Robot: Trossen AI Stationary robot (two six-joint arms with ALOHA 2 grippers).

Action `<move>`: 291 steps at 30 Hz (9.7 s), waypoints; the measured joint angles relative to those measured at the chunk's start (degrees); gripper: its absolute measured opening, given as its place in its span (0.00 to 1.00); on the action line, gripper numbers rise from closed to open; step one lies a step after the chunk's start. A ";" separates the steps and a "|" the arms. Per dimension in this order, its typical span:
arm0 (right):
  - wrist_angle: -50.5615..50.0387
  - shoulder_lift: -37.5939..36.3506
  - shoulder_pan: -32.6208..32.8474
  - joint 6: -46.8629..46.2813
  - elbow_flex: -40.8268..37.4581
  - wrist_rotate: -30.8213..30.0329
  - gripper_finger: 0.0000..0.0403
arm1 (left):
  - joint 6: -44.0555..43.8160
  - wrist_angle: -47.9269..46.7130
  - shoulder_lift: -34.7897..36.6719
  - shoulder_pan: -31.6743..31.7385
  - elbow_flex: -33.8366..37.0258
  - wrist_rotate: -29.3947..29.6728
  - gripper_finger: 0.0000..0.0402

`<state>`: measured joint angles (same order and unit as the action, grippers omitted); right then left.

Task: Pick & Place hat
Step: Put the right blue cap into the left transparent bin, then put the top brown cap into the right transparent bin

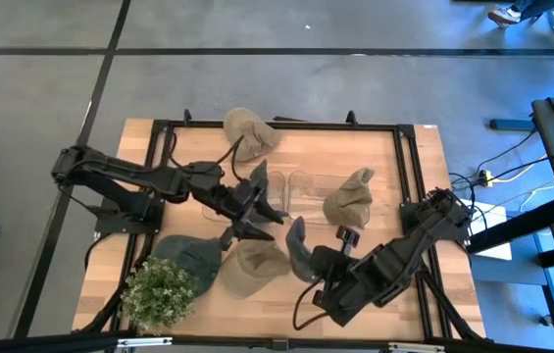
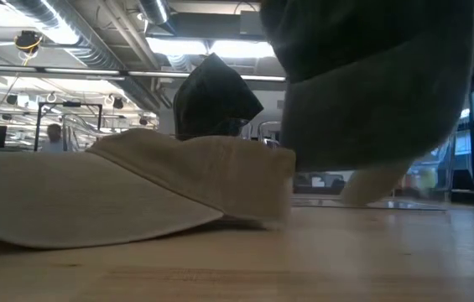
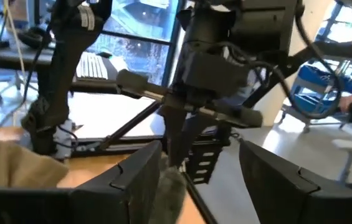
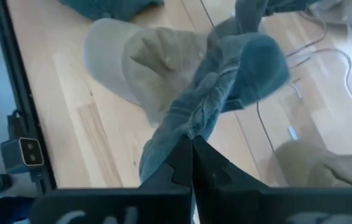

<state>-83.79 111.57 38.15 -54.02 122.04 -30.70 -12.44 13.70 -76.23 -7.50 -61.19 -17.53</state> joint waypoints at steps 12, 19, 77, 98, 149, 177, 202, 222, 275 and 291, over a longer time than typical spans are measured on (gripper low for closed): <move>6.22 0.00 -0.81 7.29 2.01 0.83 0.00 | 5.62 0.12 -4.65 -0.07 0.00 -0.85 0.52; 7.36 0.00 -1.73 8.08 2.01 0.82 0.00 | 5.76 0.18 -5.42 -0.69 0.04 -1.52 0.52; 11.73 0.00 -3.89 12.32 2.01 0.24 0.00 | 6.23 -1.23 -8.43 -4.77 0.07 0.22 0.07; 6.22 -3.11 -3.18 16.09 11.18 9.67 0.49 | 4.69 -14.78 -5.98 -1.32 -9.40 -12.42 0.07; 5.38 -17.92 -21.17 40.33 4.02 -5.18 0.54 | 74.38 -95.13 -13.68 23.50 -40.46 -20.16 0.07; 6.23 -17.46 -21.27 37.68 4.02 -5.11 0.54 | 74.05 -93.84 -18.31 20.64 -40.46 7.36 0.07; 5.49 -17.44 -21.27 37.79 4.02 -5.01 0.54 | 72.18 -94.80 -18.88 18.10 -43.27 2.78 0.07; 5.46 -17.44 -21.27 38.17 4.02 -5.12 0.54 | 71.58 -86.31 -19.60 18.94 -36.81 1.97 0.12; 33.47 -40.55 -24.05 40.73 -37.02 10.23 0.54 | 23.58 -48.94 9.03 32.65 -12.60 -5.03 0.39; 45.03 -51.74 -30.00 48.79 -52.39 10.43 0.54 | 14.61 -35.75 16.07 20.13 0.66 -3.56 0.39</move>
<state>-38.76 59.83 8.15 -5.22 69.65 -20.27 2.17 -22.05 -60.16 12.63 -60.53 -21.09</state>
